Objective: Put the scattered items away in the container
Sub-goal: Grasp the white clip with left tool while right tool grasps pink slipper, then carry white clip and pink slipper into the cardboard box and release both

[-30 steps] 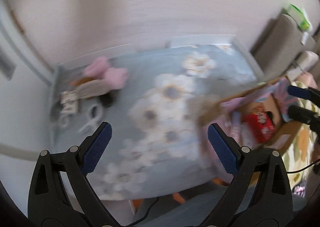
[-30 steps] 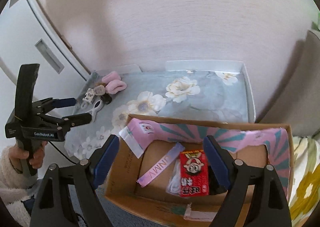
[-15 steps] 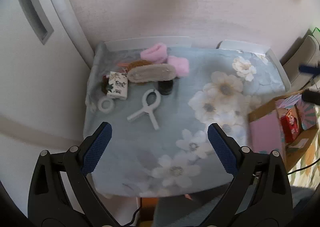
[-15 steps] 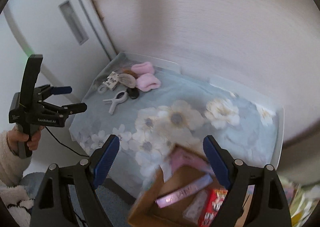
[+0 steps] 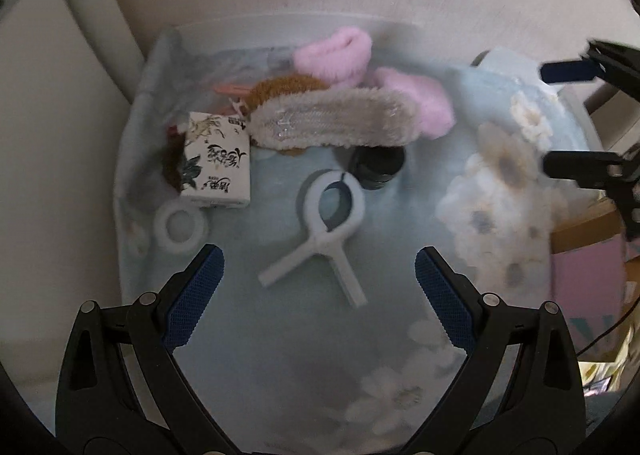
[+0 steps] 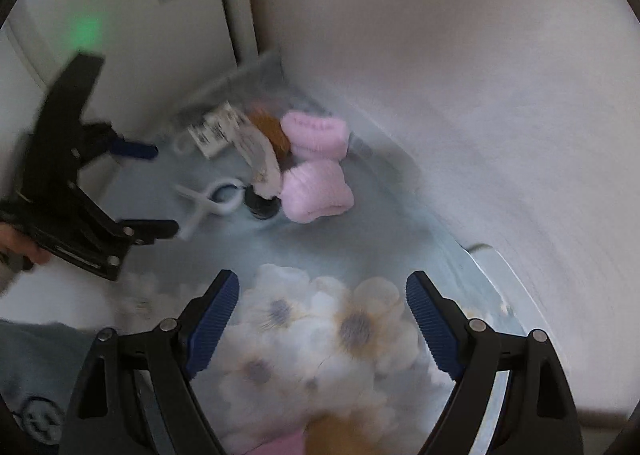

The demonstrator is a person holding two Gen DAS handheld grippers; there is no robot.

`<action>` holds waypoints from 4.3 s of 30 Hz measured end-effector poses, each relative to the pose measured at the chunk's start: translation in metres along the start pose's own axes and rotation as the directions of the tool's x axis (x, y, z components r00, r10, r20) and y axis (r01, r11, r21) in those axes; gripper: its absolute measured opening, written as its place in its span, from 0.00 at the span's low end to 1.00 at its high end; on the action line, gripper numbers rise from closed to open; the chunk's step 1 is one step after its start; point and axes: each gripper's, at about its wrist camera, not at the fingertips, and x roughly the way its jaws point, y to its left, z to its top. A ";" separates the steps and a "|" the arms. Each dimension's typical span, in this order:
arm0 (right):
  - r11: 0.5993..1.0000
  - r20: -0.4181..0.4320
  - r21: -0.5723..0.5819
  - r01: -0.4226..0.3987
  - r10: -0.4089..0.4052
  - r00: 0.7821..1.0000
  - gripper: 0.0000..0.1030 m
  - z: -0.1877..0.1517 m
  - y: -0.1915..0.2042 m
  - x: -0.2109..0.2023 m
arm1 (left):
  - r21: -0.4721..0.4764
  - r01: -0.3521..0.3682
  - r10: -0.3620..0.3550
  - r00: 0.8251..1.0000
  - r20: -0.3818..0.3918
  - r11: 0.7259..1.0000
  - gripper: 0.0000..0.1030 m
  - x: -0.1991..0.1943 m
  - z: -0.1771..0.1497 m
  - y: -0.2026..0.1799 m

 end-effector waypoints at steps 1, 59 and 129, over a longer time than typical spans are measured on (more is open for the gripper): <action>0.999 -0.020 -0.031 0.012 -0.013 1.000 0.81 0.004 0.001 0.012 | 0.012 0.002 -0.001 1.000 -0.005 1.000 0.94 0.004 0.000 0.000; 0.979 0.086 0.141 -0.149 0.137 0.987 0.22 0.005 -0.028 -0.049 | 0.086 0.042 -0.057 0.982 0.178 0.995 0.34 -0.093 0.004 -0.044; 0.738 0.065 0.675 0.015 -0.080 0.995 0.59 -0.290 -0.068 -0.148 | 0.471 0.103 -0.144 0.988 0.053 0.876 0.96 -0.102 -0.016 -0.299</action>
